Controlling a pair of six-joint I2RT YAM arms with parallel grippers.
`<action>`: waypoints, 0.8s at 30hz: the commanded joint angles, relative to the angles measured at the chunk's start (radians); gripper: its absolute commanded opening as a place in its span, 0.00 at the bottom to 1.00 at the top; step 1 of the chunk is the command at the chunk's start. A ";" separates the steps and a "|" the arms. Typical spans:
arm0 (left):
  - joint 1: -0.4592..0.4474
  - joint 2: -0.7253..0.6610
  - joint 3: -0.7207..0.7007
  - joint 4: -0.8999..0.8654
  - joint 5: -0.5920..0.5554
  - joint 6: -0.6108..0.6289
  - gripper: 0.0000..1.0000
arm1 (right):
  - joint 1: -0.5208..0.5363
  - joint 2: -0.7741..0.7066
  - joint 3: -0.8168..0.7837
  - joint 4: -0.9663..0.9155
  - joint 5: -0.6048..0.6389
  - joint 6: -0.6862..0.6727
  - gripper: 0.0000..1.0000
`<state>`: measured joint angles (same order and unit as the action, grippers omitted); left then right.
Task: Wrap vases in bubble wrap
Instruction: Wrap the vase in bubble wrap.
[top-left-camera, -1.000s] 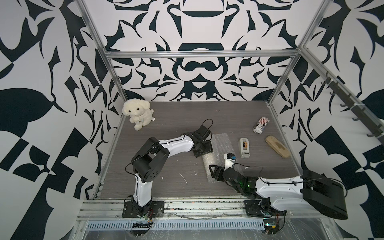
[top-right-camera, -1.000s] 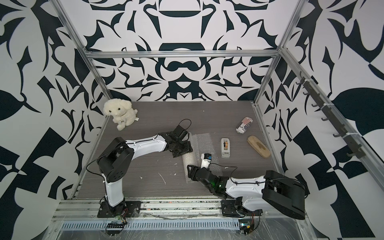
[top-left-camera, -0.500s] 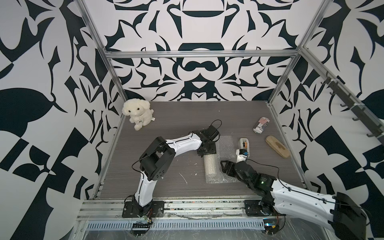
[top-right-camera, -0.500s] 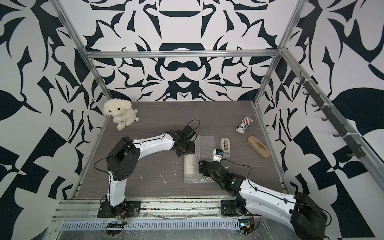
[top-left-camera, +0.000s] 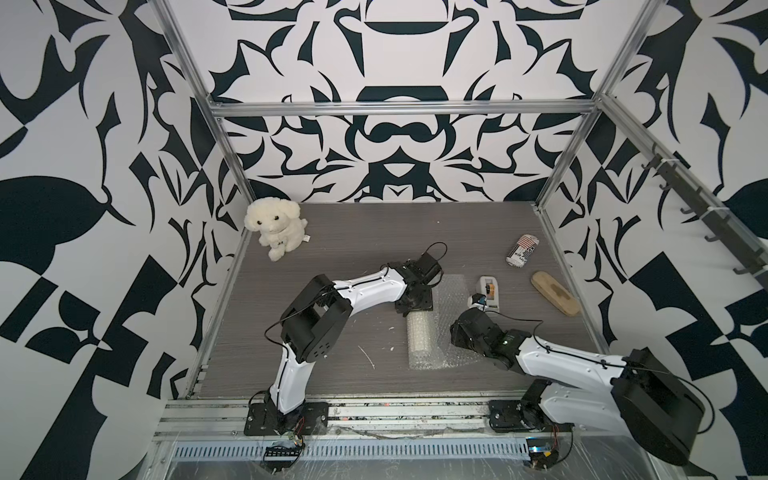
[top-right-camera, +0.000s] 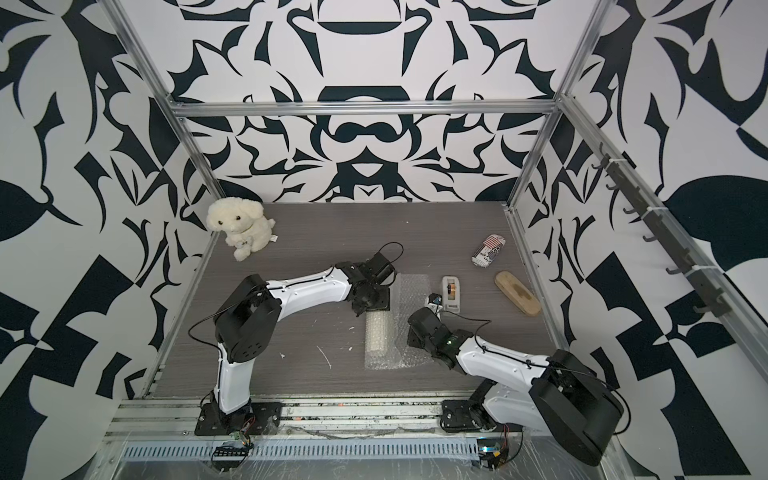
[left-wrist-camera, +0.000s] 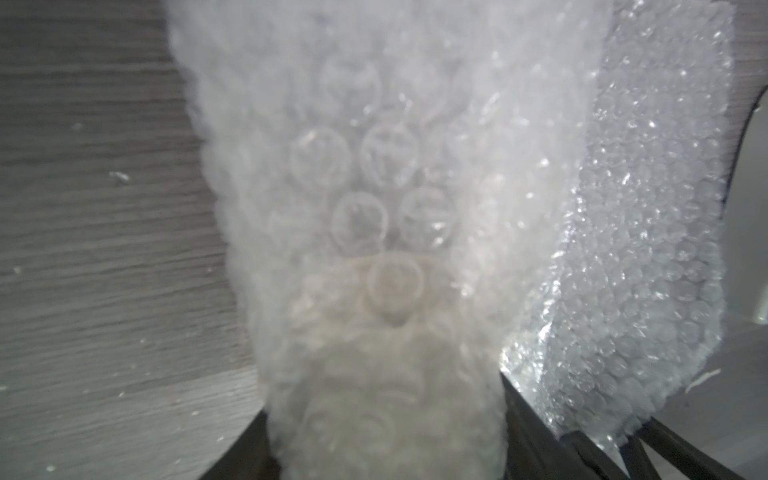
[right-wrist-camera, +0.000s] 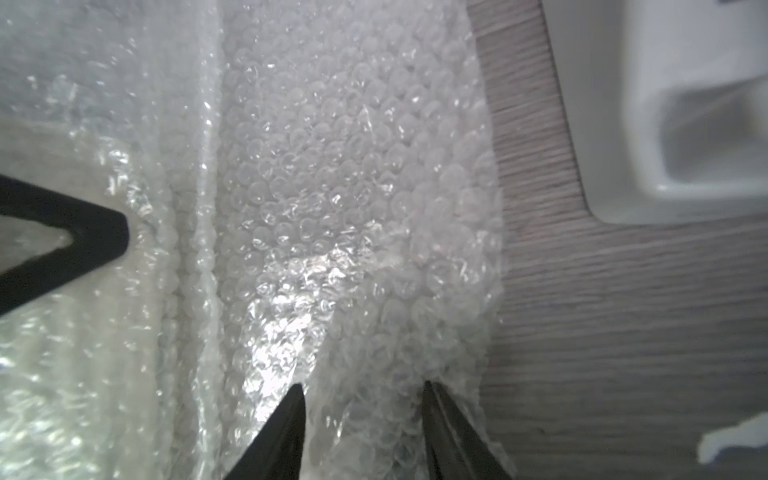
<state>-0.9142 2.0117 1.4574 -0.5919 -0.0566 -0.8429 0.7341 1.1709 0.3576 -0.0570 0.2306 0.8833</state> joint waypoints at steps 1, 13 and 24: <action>-0.017 -0.004 -0.011 -0.123 -0.005 0.031 0.53 | -0.009 0.024 0.025 -0.080 0.030 -0.030 0.49; -0.101 0.108 0.171 -0.395 -0.167 0.018 0.55 | -0.009 -0.016 -0.004 -0.071 0.026 -0.007 0.50; -0.096 0.252 0.296 -0.537 -0.191 -0.143 0.48 | -0.006 -0.399 0.003 -0.229 -0.007 -0.048 0.63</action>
<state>-1.0164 2.1807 1.7531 -0.9642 -0.2195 -0.9211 0.7277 0.8558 0.3393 -0.1970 0.2291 0.8562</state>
